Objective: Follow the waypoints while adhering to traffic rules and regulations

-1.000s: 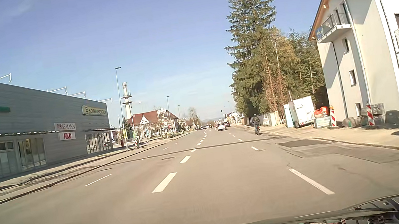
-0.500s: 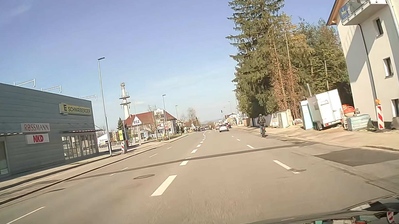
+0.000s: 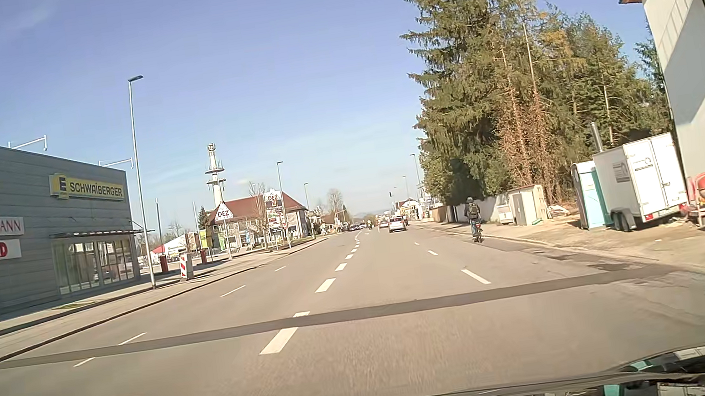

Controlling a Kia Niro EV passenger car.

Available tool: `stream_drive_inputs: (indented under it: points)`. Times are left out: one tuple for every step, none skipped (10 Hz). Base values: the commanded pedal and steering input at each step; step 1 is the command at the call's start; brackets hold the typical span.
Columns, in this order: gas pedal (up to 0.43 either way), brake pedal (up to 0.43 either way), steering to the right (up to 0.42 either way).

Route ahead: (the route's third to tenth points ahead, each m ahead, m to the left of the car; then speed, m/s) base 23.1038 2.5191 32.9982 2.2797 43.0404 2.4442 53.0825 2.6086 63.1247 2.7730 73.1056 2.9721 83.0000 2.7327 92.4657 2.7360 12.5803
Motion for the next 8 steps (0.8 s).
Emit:
stream_drive_inputs:
  points:
    - [0.047,0.000,0.001]
    - [0.047,0.000,0.001]
    - [0.047,0.000,0.001]
    - [0.047,0.000,0.001]
    - [0.047,0.000,0.001]
    - [0.047,0.000,0.001]
    - [0.047,0.000,0.000]
    - [0.047,0.000,0.000]
